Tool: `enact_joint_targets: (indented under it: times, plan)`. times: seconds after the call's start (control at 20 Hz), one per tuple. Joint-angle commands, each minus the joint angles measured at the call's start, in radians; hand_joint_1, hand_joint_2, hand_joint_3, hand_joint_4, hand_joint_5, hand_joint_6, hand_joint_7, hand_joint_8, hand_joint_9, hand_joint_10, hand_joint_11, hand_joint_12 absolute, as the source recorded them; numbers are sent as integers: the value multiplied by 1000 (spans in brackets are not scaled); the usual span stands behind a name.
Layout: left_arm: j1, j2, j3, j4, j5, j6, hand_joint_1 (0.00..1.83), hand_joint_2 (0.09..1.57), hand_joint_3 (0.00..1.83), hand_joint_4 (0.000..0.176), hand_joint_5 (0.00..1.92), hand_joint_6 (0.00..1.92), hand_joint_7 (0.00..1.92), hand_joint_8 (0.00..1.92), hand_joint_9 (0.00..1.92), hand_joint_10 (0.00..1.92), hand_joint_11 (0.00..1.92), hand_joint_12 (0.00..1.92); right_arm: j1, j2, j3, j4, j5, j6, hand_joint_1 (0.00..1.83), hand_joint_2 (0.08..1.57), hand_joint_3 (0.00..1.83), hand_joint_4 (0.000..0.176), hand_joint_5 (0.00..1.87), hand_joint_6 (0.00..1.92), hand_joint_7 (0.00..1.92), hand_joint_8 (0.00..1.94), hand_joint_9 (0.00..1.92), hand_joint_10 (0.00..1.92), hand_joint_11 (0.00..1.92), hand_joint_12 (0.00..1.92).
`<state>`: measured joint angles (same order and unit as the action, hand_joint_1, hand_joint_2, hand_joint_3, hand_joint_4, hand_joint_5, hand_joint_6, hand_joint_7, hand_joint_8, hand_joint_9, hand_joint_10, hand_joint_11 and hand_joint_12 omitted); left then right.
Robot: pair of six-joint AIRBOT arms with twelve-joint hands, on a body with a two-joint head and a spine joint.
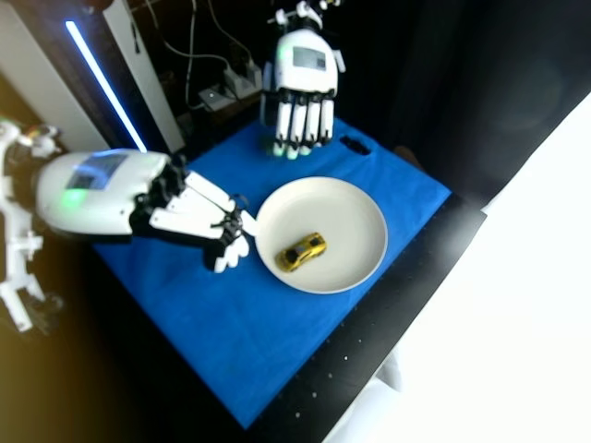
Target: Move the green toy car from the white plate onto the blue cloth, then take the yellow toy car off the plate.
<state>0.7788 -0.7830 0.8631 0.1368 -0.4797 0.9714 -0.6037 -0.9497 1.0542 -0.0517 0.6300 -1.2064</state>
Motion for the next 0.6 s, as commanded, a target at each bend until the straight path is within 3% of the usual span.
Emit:
enact_joint_targets:
  times: [0.0,0.1,0.2,0.25,0.4,0.5,0.55]
  plan:
    - [-8,7,1,-12,-115,-4,717,932,0,97,434,5,182,652,6,1220,0,1698,3,3,1,8,118,-4,973,1117,2,0,730,140,770,455,544,986,236,1654]
    - [-4,9,3,-26,-130,0,671,908,0,86,382,2,147,625,0,1153,0,1610,3,3,1,8,119,-4,937,1118,1,0,719,136,735,499,512,1026,205,1685]
    - [-3,9,4,-44,-144,13,548,886,0,99,348,2,119,698,0,1252,0,1761,3,3,1,11,119,-4,923,1120,2,0,713,133,710,505,493,1026,189,1682]
    - [-2,9,4,-53,-152,21,505,883,0,94,337,1,136,644,0,1196,0,1750,3,3,1,11,119,-4,924,1118,1,0,713,131,711,503,504,1014,202,1671]
    - [-1,11,4,-81,-178,49,425,930,2,63,327,0,50,973,0,1422,0,1896,3,3,1,11,119,-4,884,1114,0,0,724,129,721,540,510,1078,218,1735]
    - [1,13,4,-111,-208,72,378,978,11,37,348,7,62,992,0,1479,0,1916,3,3,2,12,119,-4,841,1110,0,0,732,146,674,616,480,1124,193,1761]
    - [2,13,4,-128,-223,90,327,1027,14,35,370,12,82,1010,0,1551,0,1920,3,3,2,12,119,-4,841,1103,0,0,724,156,658,591,472,1079,173,1741]
